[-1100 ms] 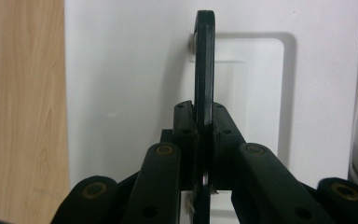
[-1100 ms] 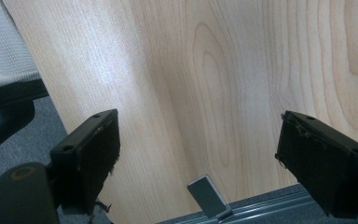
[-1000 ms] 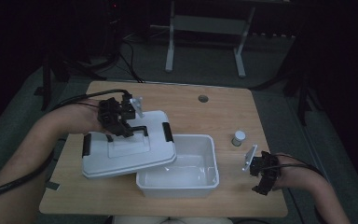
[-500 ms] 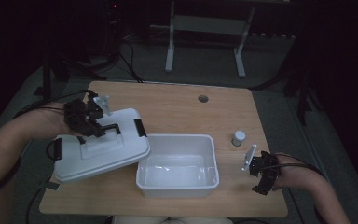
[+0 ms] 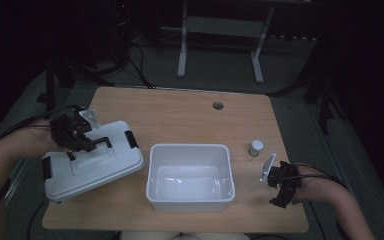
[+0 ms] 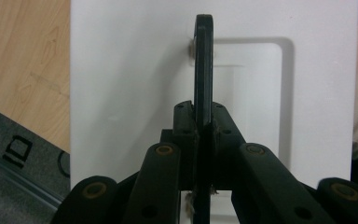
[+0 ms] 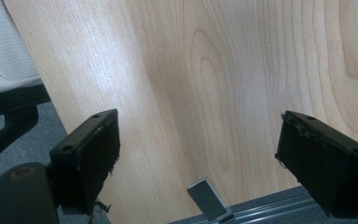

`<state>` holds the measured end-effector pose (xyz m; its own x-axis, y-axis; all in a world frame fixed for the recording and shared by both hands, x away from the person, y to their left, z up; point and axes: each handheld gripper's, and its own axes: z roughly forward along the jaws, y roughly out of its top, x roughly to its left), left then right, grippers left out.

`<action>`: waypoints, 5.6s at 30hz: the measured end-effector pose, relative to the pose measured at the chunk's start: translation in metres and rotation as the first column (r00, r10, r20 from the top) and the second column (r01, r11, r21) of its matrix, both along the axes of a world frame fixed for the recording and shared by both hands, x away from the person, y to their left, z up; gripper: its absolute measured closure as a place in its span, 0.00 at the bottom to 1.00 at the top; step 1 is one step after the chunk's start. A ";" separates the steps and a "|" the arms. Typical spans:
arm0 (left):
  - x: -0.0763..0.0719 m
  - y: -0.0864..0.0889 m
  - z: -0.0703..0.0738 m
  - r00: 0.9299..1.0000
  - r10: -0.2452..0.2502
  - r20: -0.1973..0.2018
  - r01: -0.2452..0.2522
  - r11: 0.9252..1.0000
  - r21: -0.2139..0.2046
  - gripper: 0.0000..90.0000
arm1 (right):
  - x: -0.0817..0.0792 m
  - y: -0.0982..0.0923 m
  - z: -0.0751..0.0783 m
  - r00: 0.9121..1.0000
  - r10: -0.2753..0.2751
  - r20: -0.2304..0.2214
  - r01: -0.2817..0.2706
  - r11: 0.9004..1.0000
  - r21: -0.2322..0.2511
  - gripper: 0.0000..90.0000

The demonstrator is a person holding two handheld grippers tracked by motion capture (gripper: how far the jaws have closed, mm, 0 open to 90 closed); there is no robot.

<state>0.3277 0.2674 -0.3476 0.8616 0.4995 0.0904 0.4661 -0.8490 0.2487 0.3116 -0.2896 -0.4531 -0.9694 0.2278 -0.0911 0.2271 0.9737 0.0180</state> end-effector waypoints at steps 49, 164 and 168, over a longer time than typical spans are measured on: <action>0.024 0.010 -0.132 0.994 0.007 -0.111 -0.012 0.999 -0.046 0.92 | 0.000 -0.002 -0.021 1.000 -0.011 -0.010 0.011 1.000 0.024 0.14; 0.006 0.011 -0.110 0.993 0.080 -0.086 -0.084 0.995 -0.050 0.31 | 0.089 0.032 0.000 0.990 0.143 0.006 -0.143 0.989 0.023 0.55; 0.004 0.010 -0.110 0.992 0.084 -0.091 -0.088 0.995 -0.051 0.31 | 0.073 0.036 0.010 0.985 0.169 0.017 -0.169 0.985 0.024 0.55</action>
